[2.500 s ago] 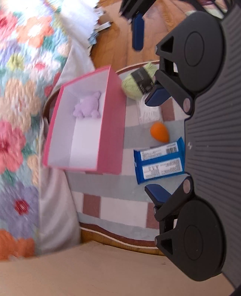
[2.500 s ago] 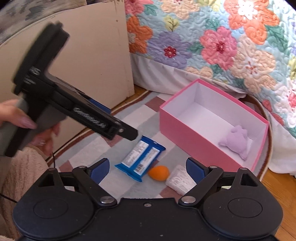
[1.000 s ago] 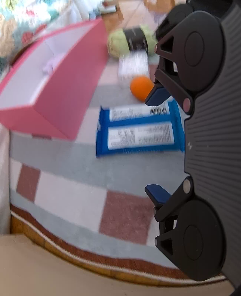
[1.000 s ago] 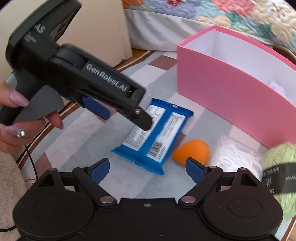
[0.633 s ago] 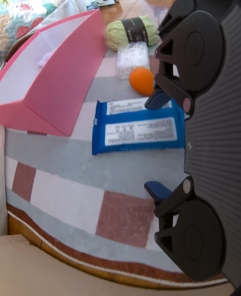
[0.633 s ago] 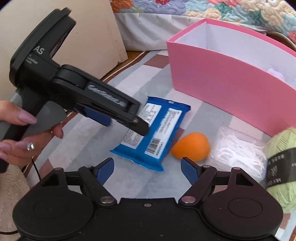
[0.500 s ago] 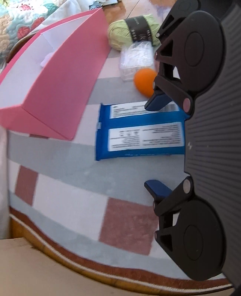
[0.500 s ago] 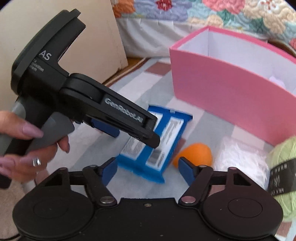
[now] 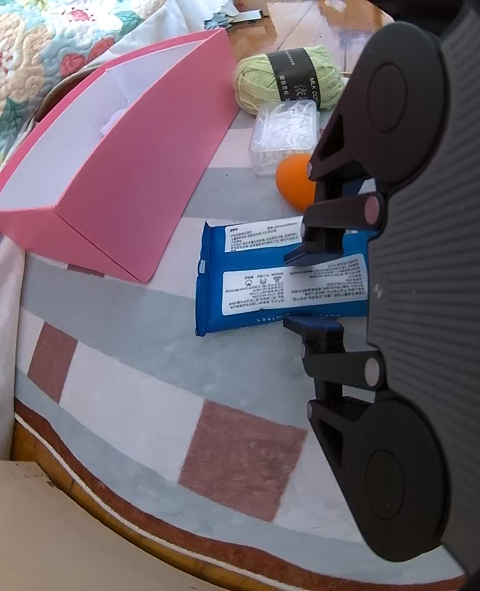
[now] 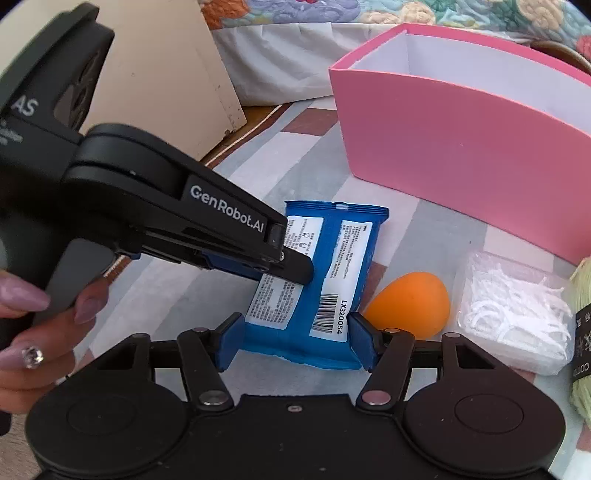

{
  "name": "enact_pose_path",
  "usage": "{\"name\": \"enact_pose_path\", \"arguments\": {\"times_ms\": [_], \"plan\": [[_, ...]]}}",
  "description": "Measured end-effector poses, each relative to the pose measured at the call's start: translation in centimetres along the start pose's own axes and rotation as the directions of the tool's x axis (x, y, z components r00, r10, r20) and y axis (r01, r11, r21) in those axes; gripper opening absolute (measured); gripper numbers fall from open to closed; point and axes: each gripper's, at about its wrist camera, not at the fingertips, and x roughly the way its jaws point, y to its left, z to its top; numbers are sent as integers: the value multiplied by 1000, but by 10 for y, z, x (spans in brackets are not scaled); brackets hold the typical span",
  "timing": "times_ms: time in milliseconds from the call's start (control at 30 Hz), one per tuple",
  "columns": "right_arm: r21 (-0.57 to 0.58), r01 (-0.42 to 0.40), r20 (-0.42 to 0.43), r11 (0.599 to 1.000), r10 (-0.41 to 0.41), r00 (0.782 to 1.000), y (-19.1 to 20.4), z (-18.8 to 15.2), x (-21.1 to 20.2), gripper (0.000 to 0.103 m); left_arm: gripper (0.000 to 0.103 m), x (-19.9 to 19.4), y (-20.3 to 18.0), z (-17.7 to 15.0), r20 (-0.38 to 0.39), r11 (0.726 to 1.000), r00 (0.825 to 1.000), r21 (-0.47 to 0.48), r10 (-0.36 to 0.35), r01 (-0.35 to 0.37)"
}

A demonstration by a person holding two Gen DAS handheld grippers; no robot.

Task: Organize objects

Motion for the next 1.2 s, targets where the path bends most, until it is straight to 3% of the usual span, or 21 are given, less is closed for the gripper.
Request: {"name": "enact_pose_path", "arguments": {"times_ms": [167,367,500,567,667,867,1200], "plan": [[-19,1,-8,1000,-1,1000,2,0,3,74,28,0,9,1,-24,997,999,-61,-37,36],[-45,47,-9,998,-48,999,12,-5,9,81,30,1,8,0,-26,997,999,-64,-38,36],[-51,63,-5,997,-63,998,14,-6,8,78,31,2,10,-1,-26,995,999,-91,-47,44],[-53,79,0,996,-79,997,14,-5,6,71,31,2,11,-2,-28,994,998,-99,-51,48],[-55,88,-6,995,-88,996,13,-3,4,68,30,1,9,-2,-27,994,998,-93,-52,49],[-64,96,-9,993,-97,995,18,-1,-5,65,30,-6,8,-6,-4,992,997,-98,-74,74],[-59,41,-7,997,-41,999,19,2,-39,65,30,-35,-1,-19,34,993,995,-72,-94,96]]}}
